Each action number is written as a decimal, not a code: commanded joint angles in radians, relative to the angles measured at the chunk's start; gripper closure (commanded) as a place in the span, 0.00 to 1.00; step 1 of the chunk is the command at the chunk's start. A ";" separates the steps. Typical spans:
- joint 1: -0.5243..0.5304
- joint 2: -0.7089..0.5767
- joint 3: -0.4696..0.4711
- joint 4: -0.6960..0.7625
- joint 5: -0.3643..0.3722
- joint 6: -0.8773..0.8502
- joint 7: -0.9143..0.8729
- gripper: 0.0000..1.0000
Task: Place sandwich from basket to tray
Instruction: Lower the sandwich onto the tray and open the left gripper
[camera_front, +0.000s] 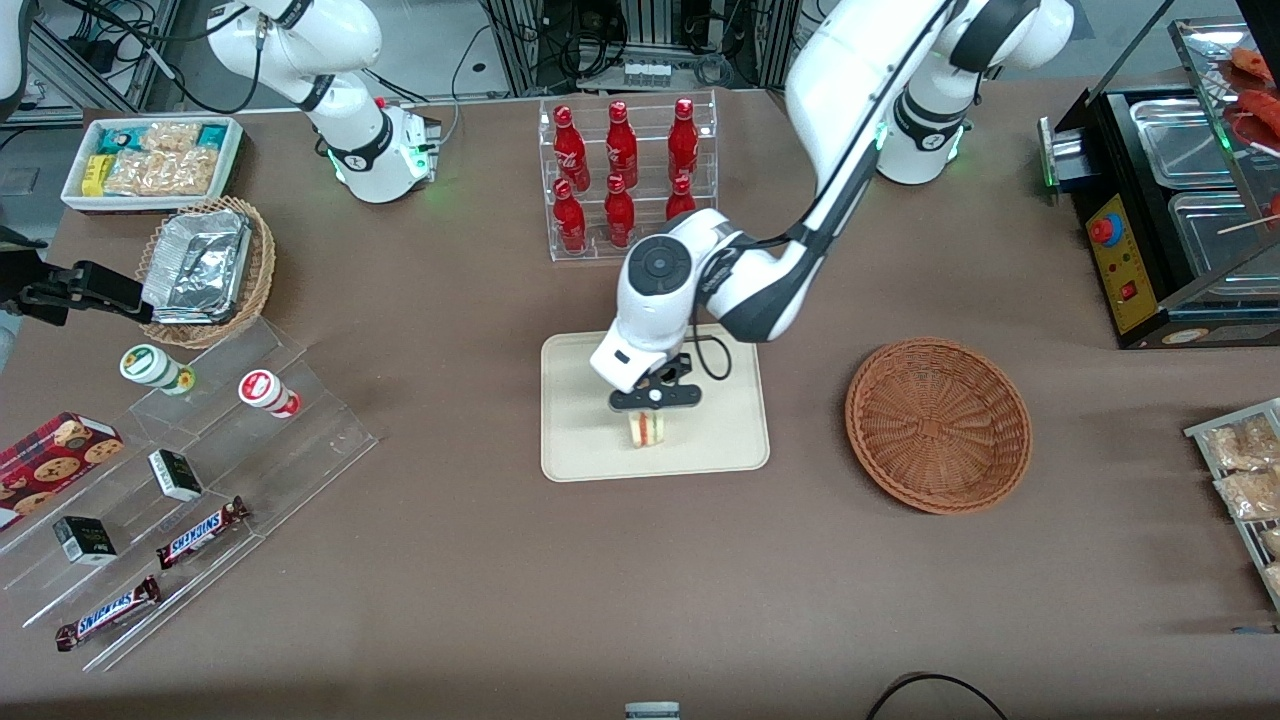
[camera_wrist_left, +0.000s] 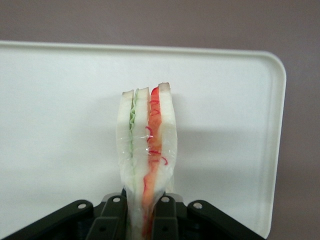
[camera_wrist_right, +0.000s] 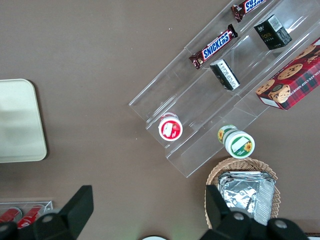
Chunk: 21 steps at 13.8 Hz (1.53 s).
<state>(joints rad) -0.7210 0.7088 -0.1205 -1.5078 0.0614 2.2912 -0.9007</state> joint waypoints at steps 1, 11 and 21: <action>-0.025 0.041 0.019 0.040 0.073 -0.003 -0.020 1.00; -0.041 -0.004 0.021 0.034 0.137 -0.070 -0.046 0.00; 0.256 -0.455 0.019 0.003 -0.035 -0.554 0.041 0.00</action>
<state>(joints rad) -0.5376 0.3466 -0.0926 -1.4398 0.0490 1.7745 -0.9055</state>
